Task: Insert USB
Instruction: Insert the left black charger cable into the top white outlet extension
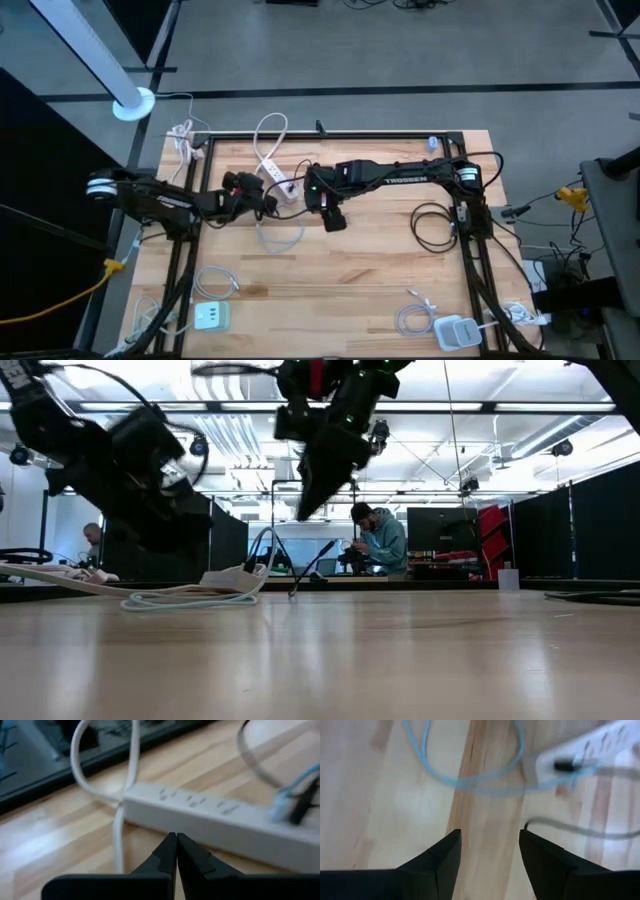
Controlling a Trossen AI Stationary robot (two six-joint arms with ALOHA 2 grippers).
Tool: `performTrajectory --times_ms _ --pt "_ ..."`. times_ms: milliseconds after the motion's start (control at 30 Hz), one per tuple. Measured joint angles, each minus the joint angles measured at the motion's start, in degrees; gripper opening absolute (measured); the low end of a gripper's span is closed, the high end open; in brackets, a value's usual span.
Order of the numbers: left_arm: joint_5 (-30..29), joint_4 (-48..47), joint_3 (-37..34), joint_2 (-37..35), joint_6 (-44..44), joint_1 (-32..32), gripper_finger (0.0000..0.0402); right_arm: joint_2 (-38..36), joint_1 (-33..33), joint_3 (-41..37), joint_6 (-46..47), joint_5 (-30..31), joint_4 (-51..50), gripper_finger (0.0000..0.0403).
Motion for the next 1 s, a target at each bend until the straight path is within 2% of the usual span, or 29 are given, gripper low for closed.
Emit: performTrajectory --times_ms 133,267,367,433,533,833,1000 --pt "-1.39 0.08 -1.52 -6.61 1.63 -1.59 0.0000 0.21 0.41 -0.21 0.24 -0.60 8.07 0.0152" --pt "-1.53 0.83 -3.44 -12.07 4.02 -2.06 0.0000 2.00 0.34 -2.02 0.16 -0.42 15.26 0.0100" --pt "-0.90 8.61 -6.00 -12.78 5.73 -1.44 0.0000 3.68 -0.08 -2.34 -0.42 -0.22 16.01 0.0041" --pt "3.86 14.58 -7.67 -12.01 6.12 -0.02 0.0000 4.39 -0.36 -2.33 -0.40 0.02 16.93 0.0011" --pt "10.69 23.29 -9.19 -9.06 5.97 2.31 0.0000 5.74 -0.54 -2.32 0.77 0.06 18.14 0.0012" --pt "17.99 42.59 -8.23 6.86 11.44 6.36 0.0000 5.95 0.30 -2.23 1.19 -0.09 18.93 0.0003" --pt "18.32 44.42 -4.82 15.78 16.90 8.08 0.0000 5.92 0.85 -2.14 1.22 -0.24 18.32 0.0002"
